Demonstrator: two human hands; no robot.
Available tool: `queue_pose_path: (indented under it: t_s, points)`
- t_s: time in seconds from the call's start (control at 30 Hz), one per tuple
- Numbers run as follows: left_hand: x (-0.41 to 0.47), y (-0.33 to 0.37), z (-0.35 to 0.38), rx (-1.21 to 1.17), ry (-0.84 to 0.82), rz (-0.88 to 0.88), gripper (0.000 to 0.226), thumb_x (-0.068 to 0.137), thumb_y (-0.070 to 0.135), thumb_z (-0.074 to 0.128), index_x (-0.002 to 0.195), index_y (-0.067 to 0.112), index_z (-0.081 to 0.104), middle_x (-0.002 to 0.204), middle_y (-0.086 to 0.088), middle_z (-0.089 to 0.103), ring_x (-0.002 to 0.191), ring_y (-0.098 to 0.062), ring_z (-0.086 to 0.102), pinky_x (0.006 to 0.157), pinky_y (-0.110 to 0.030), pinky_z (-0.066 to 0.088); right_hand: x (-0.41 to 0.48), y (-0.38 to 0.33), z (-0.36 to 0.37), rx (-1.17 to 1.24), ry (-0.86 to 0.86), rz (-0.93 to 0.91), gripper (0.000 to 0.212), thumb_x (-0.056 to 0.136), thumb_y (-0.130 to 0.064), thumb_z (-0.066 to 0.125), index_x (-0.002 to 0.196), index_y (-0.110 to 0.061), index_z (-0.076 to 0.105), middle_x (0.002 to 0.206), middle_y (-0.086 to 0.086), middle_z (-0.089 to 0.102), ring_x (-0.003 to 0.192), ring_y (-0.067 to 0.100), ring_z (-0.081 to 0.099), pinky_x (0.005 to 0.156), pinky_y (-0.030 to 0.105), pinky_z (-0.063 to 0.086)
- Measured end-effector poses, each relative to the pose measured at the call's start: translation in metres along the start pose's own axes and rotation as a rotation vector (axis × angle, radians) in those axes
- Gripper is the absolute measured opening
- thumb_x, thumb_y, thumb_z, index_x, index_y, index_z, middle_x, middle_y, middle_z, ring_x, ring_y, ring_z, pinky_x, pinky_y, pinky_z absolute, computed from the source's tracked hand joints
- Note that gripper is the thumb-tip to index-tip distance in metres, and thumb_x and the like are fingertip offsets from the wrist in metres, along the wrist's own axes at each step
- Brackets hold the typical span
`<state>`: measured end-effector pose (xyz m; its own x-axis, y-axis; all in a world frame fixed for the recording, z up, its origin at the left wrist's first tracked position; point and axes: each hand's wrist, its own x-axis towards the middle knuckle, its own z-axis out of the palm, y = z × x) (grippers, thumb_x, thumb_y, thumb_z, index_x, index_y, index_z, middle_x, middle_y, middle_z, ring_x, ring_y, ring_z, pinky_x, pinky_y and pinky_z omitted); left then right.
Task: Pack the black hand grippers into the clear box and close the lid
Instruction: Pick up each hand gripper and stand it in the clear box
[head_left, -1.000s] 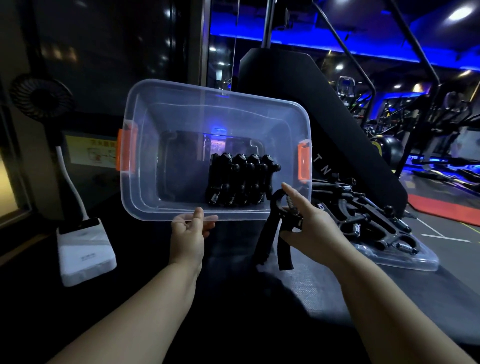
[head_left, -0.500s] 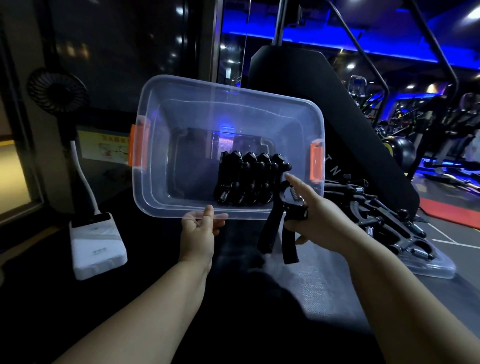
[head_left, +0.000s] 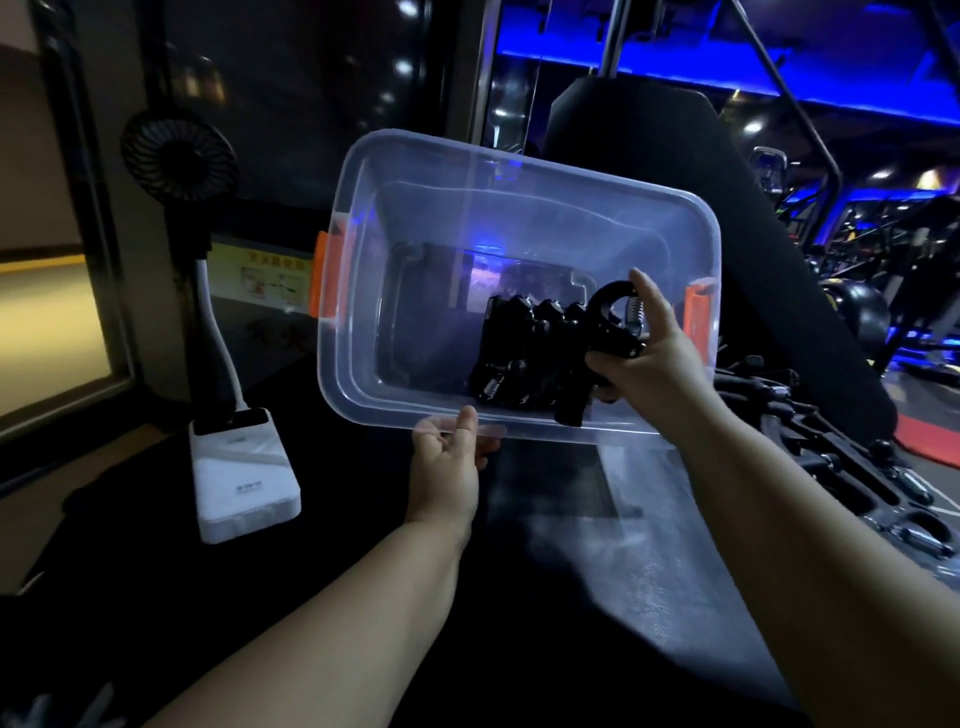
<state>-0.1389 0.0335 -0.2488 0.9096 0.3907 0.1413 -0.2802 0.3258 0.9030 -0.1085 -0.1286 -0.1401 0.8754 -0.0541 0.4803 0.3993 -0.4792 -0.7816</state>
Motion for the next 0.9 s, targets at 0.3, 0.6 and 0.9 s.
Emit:
queue_pose_path:
  t_s: [0.3,0.6,0.9]
  points:
    - [0.003,-0.003,0.000,-0.034,0.022,-0.031,0.015,0.096,0.026,0.051,0.086,0.018,0.044,0.089,-0.014,0.065,0.072,-0.014,0.058,0.061,-0.018,0.047,0.029,-0.011,0.057,-0.371,-0.158,-0.025,0.086,0.083,-0.017,0.069,0.149,-0.040,0.019,0.107,-0.003,0.054,0.061,0.016,0.063,0.058,0.029,0.055]
    - [0.006,-0.010,-0.002,-0.049,0.034,-0.037,0.015,0.094,0.027,0.054,0.086,0.017,0.045,0.083,-0.010,0.067,0.070,-0.015,0.061,0.063,-0.021,0.046,0.053,-0.009,0.097,-0.611,-0.299,-0.120,0.083,0.088,-0.025,0.063,0.151,-0.034,0.010,0.109,0.008,0.061,0.091,0.029,0.058,0.072,0.031,0.043]
    - [0.007,-0.015,-0.002,-0.013,0.011,-0.032,0.030,0.085,0.045,0.057,0.087,0.016,0.047,0.098,-0.022,0.068,0.085,-0.026,0.064,0.071,-0.026,0.048,0.072,-0.004,0.118,-0.875,-0.317,-0.191,0.086,0.088,-0.034,0.064,0.151,-0.028,0.005,0.116,0.014,0.062,0.108,0.034,0.057,0.077,0.035,0.039]
